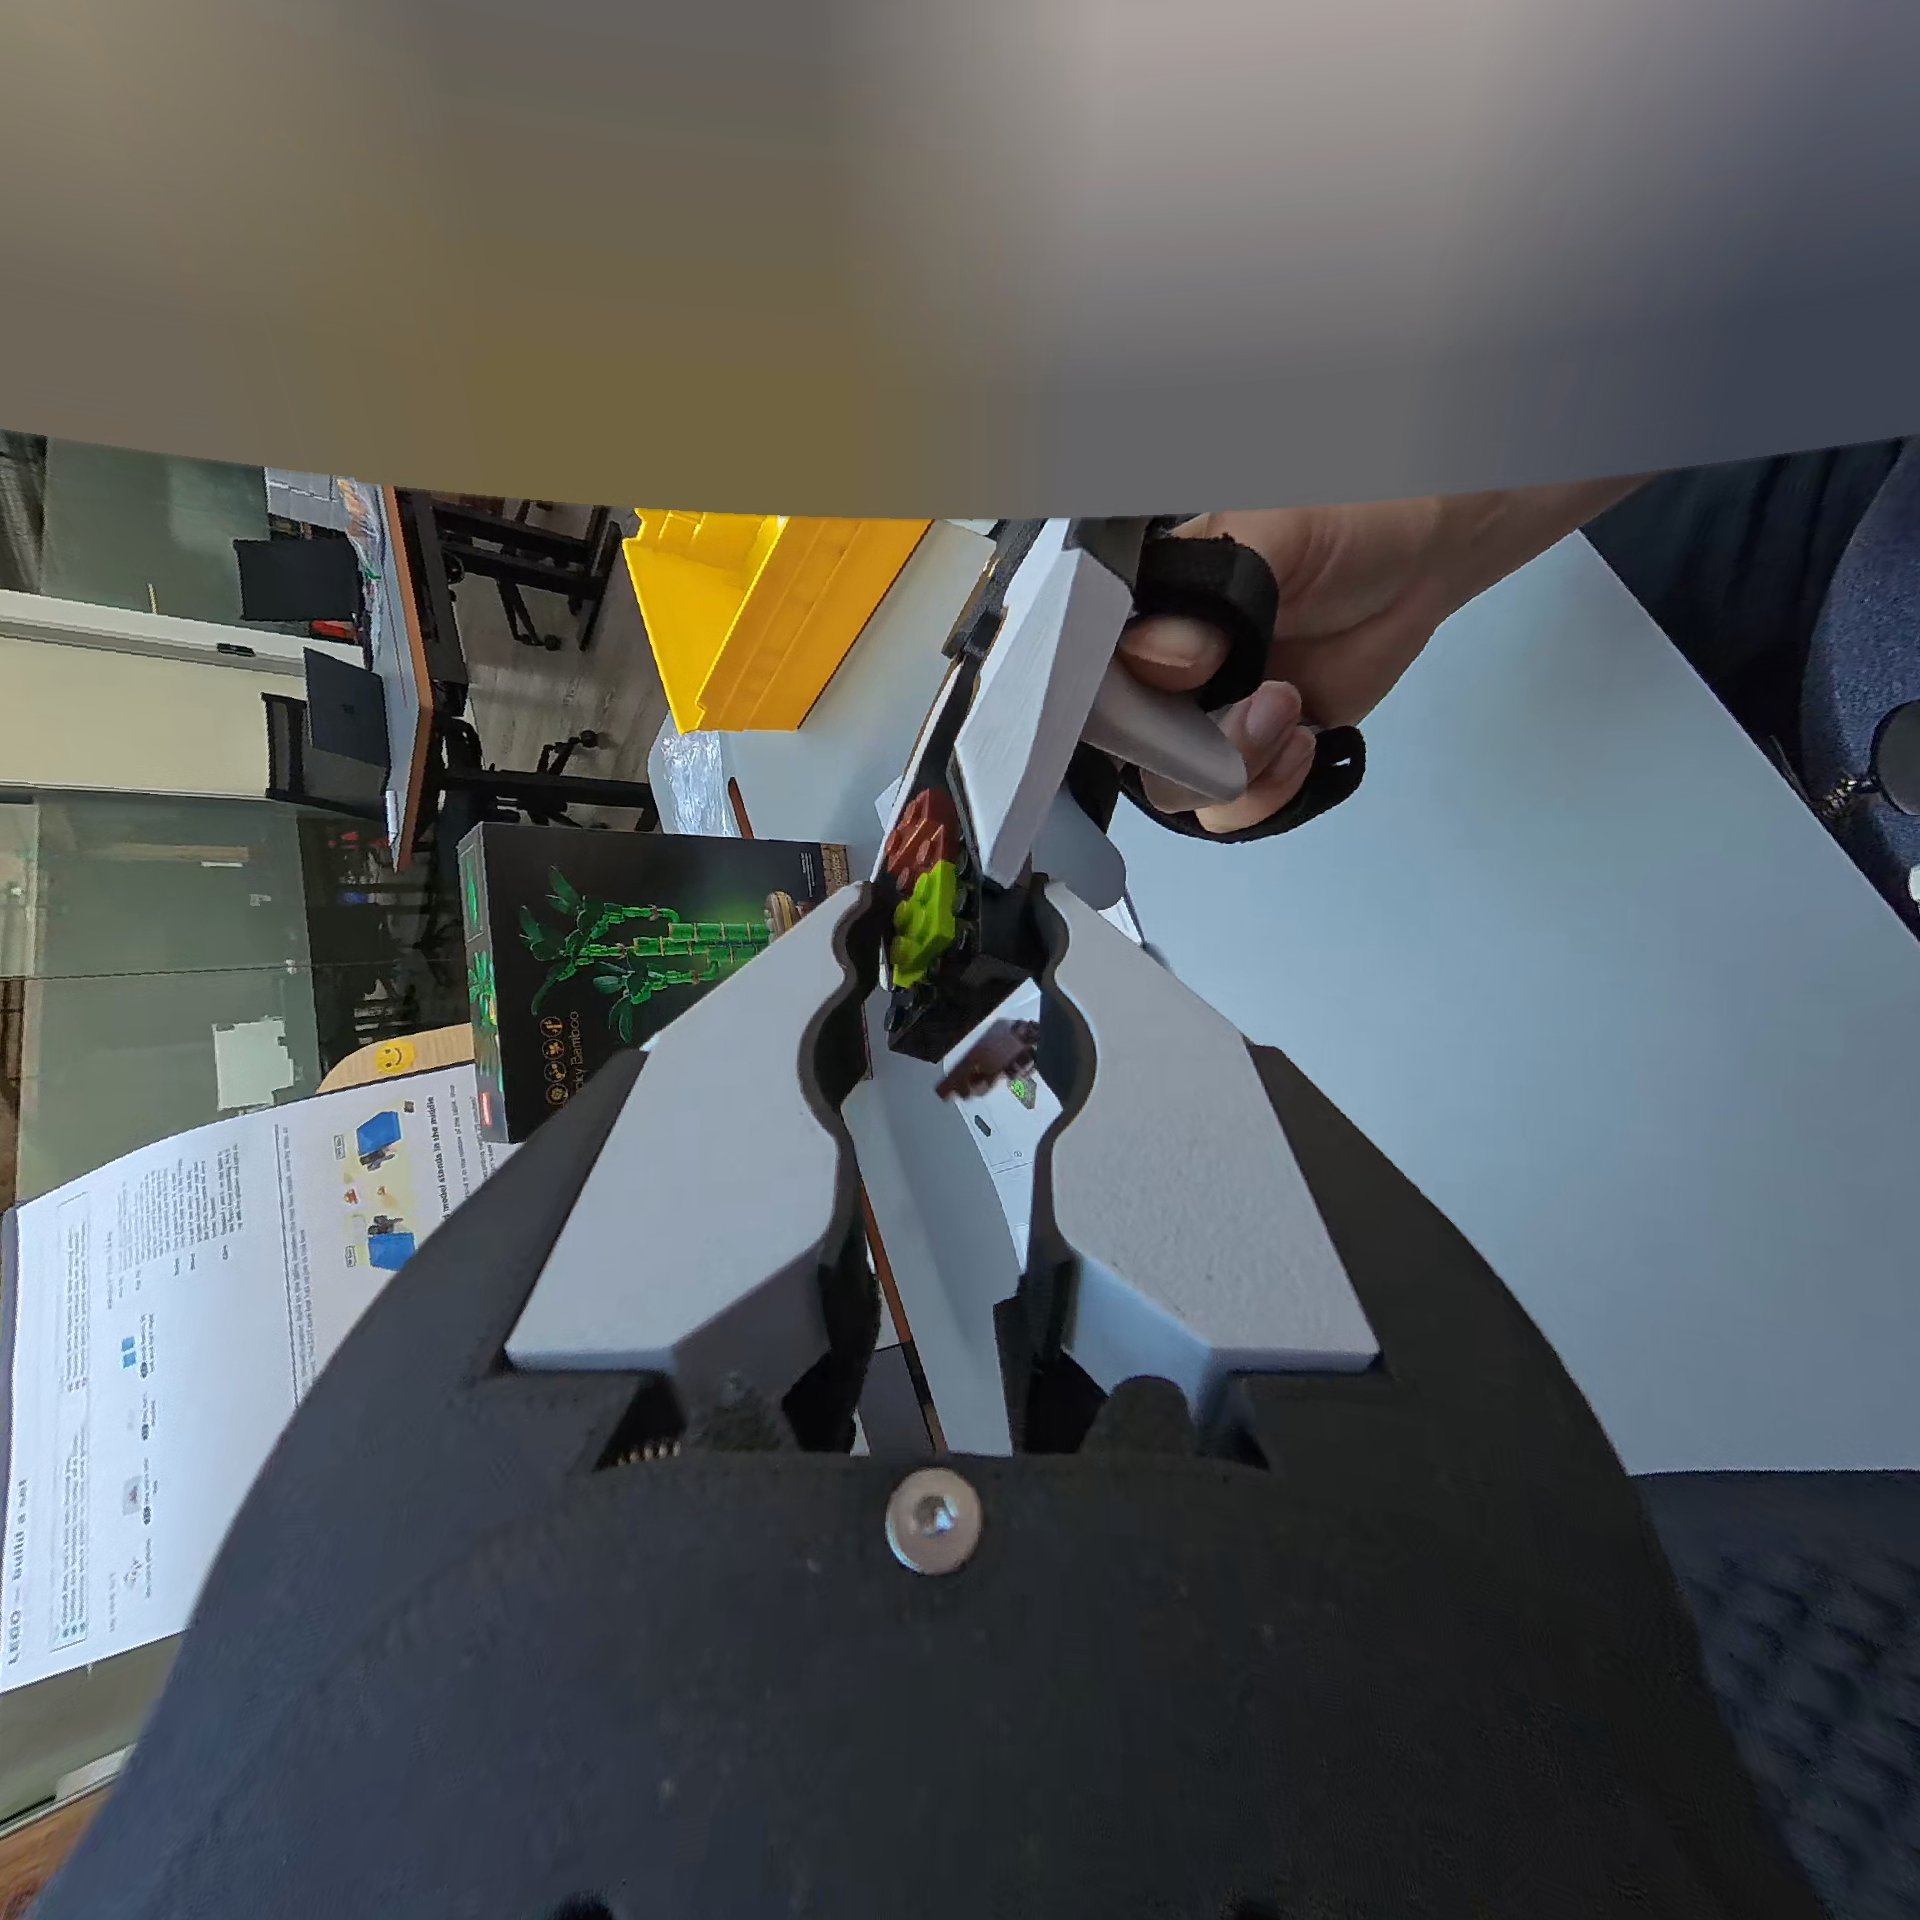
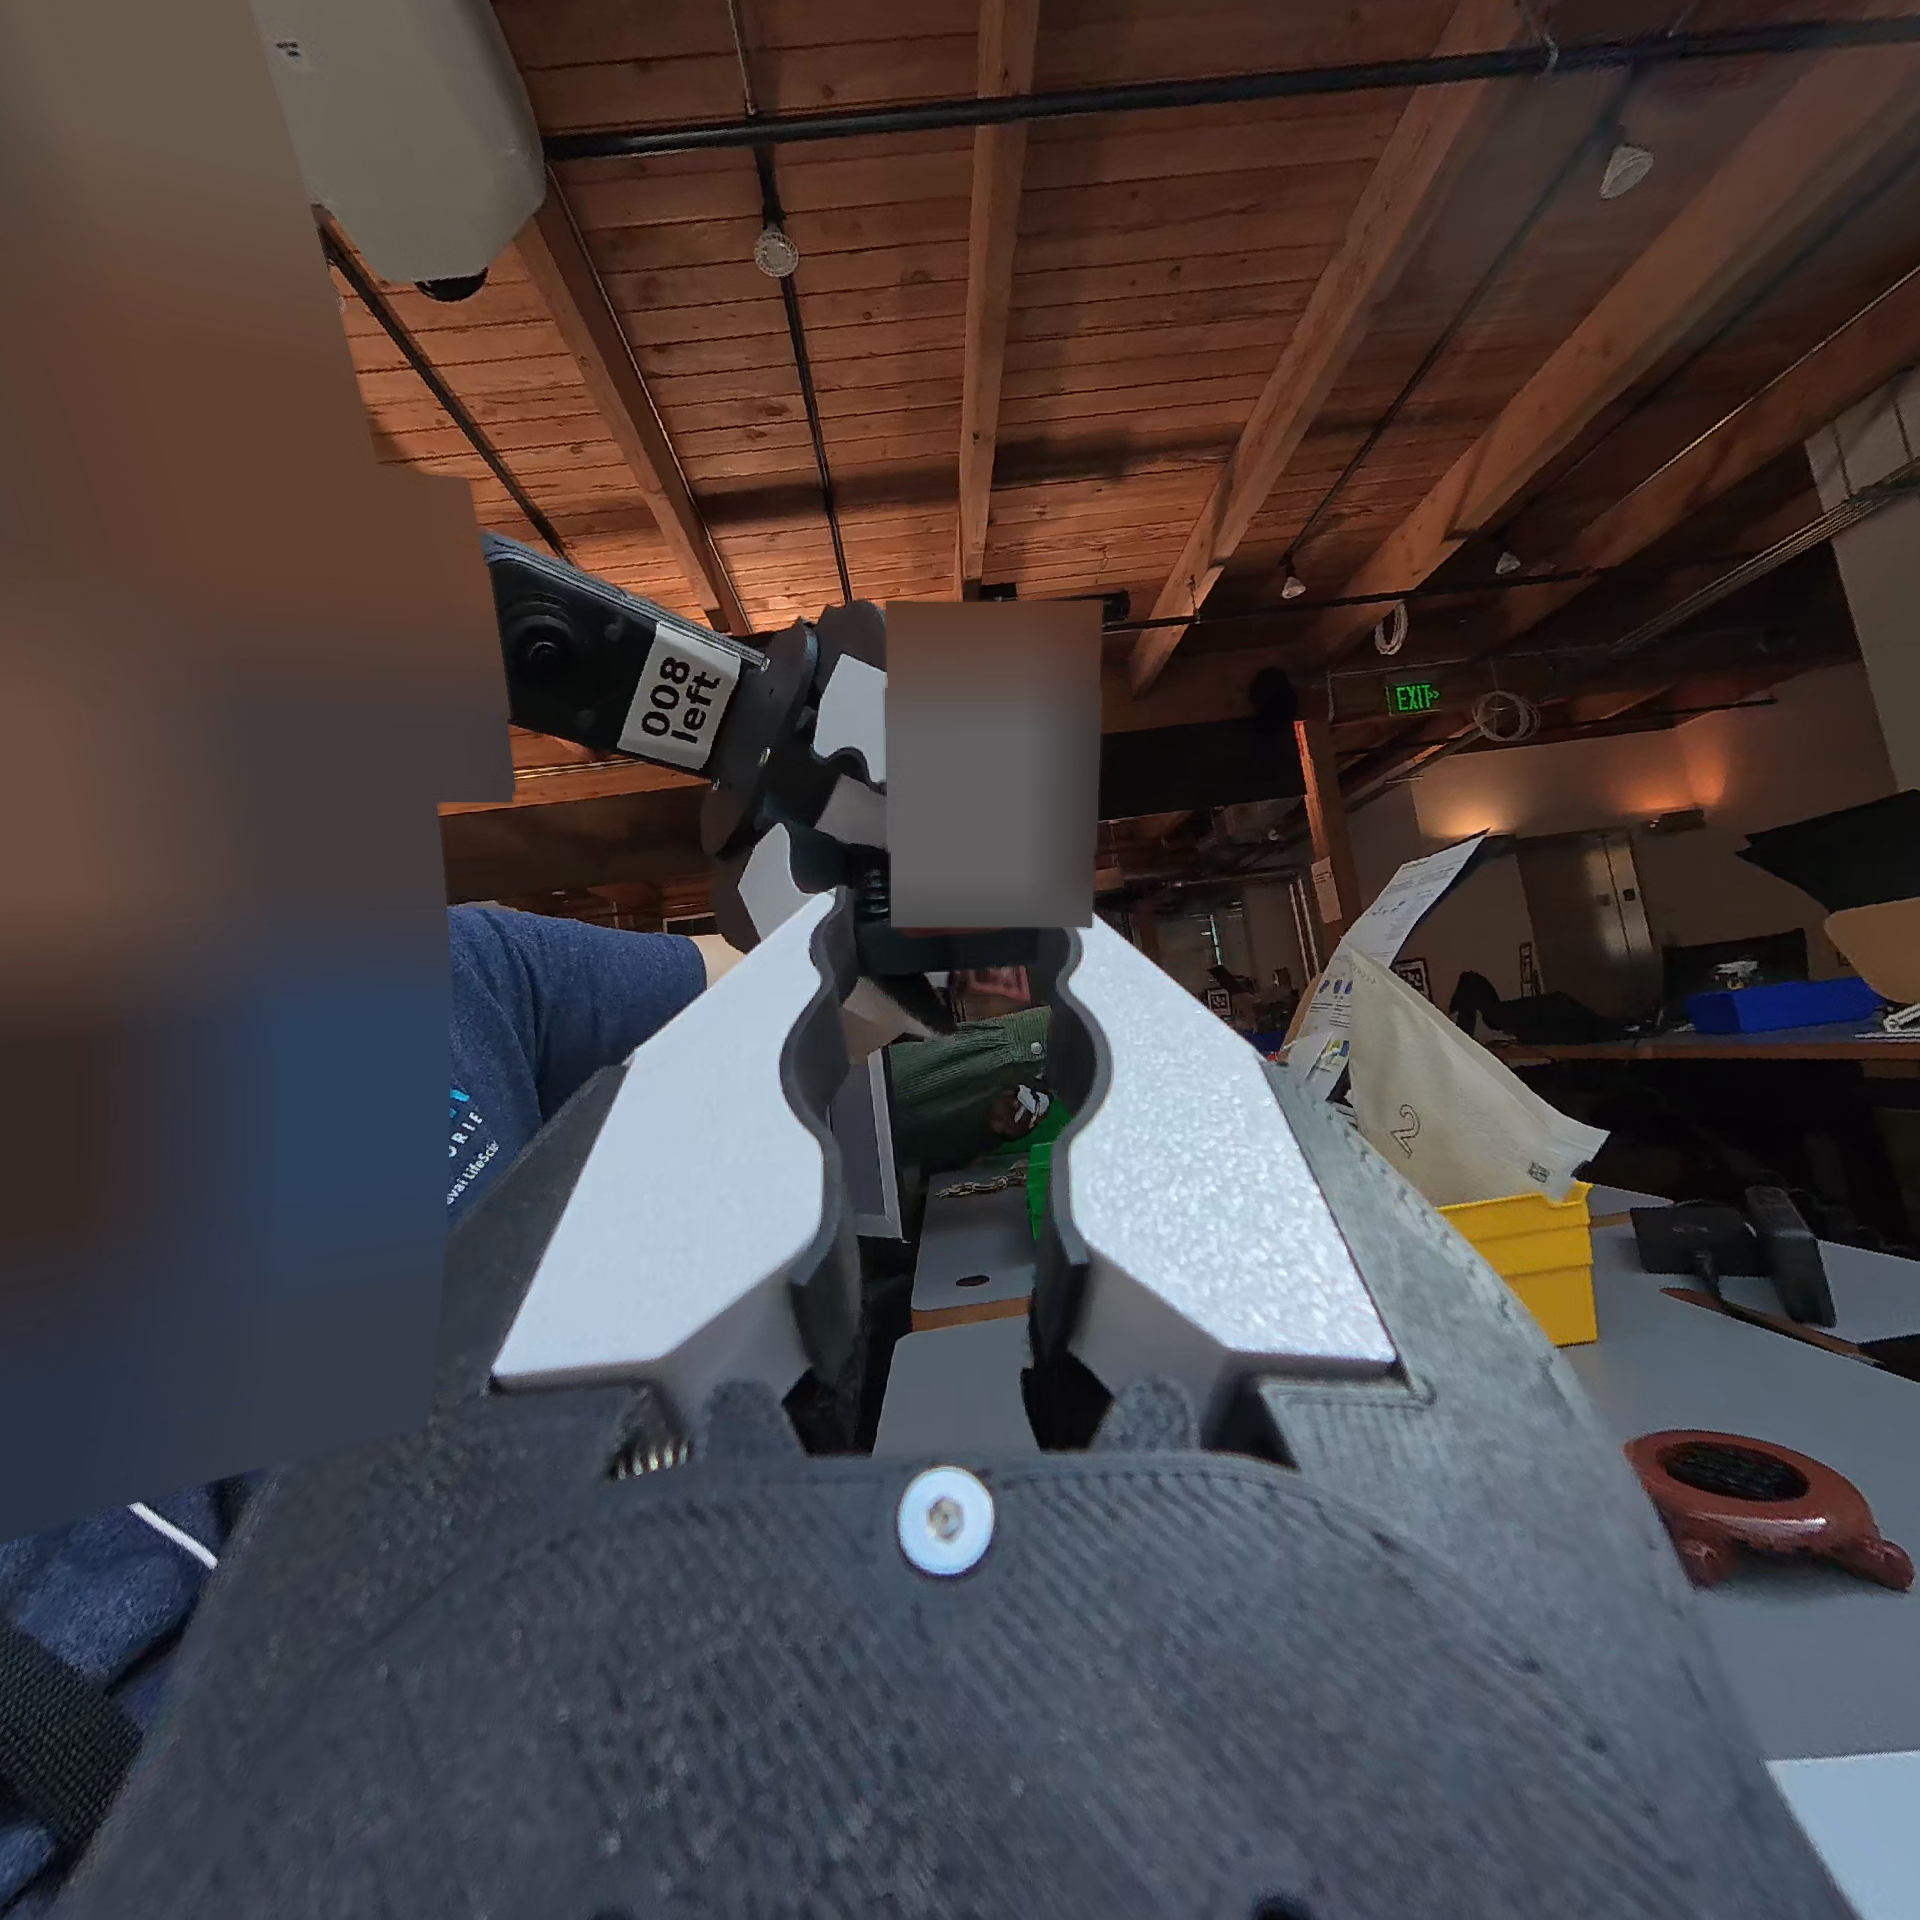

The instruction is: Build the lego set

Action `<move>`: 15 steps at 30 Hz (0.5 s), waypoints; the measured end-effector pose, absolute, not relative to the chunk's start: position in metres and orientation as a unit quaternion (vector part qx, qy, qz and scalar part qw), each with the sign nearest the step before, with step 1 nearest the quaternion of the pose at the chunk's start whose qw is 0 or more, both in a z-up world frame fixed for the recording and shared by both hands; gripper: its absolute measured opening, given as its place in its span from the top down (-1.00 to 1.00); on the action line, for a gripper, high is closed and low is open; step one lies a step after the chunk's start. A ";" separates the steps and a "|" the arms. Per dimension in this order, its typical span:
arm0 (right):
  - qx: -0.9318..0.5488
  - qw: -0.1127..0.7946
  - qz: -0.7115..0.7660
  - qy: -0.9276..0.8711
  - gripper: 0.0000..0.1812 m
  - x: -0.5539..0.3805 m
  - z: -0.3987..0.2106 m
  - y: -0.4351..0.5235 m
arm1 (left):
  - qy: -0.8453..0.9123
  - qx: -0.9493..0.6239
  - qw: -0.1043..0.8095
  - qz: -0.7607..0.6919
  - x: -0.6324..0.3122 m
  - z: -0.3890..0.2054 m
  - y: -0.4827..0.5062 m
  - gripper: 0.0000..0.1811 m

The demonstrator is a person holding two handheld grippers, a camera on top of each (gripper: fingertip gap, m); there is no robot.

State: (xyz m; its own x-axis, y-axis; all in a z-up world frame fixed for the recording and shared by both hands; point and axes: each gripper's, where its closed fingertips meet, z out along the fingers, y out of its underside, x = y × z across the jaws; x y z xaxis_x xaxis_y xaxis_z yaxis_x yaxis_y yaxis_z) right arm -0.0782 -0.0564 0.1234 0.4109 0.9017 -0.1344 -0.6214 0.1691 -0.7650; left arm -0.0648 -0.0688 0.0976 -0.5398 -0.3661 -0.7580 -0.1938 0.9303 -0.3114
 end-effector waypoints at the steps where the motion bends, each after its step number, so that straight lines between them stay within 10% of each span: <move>1: -0.389 0.741 0.518 -0.178 0.63 -0.078 0.124 -0.057 | 0.872 -0.158 0.453 -0.097 -0.065 0.098 -0.069 0.74; 15: -0.504 0.752 0.406 -0.124 0.64 -0.033 0.073 -0.035 | 0.805 -0.320 0.482 -0.136 -0.091 0.085 0.003 0.73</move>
